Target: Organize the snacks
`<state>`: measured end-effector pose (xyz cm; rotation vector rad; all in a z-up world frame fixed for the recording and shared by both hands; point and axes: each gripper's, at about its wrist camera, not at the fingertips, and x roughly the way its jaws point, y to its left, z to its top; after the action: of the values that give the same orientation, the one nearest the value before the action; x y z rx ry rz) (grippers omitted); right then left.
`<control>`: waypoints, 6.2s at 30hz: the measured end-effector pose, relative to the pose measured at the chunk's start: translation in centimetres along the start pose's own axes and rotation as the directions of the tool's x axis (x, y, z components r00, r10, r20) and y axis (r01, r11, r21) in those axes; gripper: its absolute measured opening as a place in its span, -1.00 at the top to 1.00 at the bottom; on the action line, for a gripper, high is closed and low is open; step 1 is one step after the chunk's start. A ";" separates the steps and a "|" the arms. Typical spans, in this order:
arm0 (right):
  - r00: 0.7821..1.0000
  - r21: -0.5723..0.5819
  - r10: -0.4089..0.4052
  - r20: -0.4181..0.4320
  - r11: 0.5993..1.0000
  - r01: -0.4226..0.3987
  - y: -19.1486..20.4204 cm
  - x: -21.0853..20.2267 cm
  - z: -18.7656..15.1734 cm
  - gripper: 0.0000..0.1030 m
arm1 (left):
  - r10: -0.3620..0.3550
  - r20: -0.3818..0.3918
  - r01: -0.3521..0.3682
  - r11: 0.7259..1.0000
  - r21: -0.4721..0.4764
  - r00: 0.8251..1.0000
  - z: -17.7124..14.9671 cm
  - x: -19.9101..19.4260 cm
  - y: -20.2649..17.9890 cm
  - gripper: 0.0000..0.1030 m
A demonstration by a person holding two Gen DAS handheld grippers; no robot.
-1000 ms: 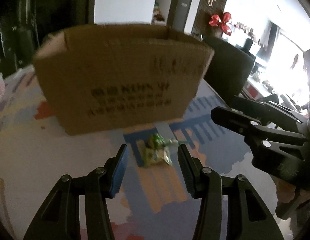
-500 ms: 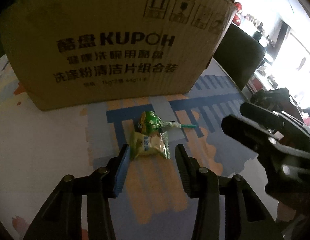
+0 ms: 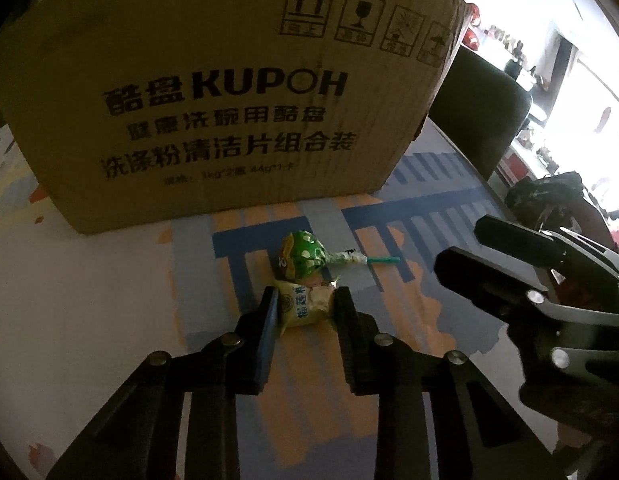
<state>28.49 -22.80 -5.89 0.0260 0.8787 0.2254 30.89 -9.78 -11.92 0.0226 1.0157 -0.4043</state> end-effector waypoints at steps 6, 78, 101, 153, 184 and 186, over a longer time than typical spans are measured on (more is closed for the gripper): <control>1.000 -0.011 0.012 -0.006 1.000 -0.012 0.7 0.2 0.1 0.02 | 0.024 0.031 -0.025 1.000 0.015 0.999 -0.6 -2.2 0.5 0.47; 0.950 -0.083 0.084 0.301 0.995 -0.062 6.6 -9.4 8.6 0.49 | 0.096 0.450 -0.114 0.993 0.013 0.888 5.6 -19.6 2.3 0.46; 0.969 -0.091 0.037 0.243 0.996 -0.015 6.6 -7.3 16.0 0.49 | 0.119 0.391 -0.147 0.988 0.042 0.913 13.5 -18.0 5.1 0.47; 0.941 -0.008 -0.102 0.322 0.994 0.111 8.0 -17.7 2.8 -0.58 | 0.271 0.477 -0.289 0.957 -0.037 0.836 -2.1 -25.8 1.3 -0.86; 0.929 0.014 -0.115 0.351 0.993 0.118 8.3 -20.4 0.5 -0.58 | 0.280 0.512 -0.301 0.953 -0.045 0.812 -4.1 -27.4 0.1 -0.98; 0.930 0.014 -0.115 0.350 0.993 0.118 8.3 -20.4 0.5 -0.58 | 0.282 0.510 -0.300 0.953 -0.049 0.812 -4.1 -27.4 0.1 -0.98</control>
<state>14.73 -18.91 10.88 0.0065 0.5207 0.1073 15.00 -0.12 8.56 0.0957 0.4607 -0.1276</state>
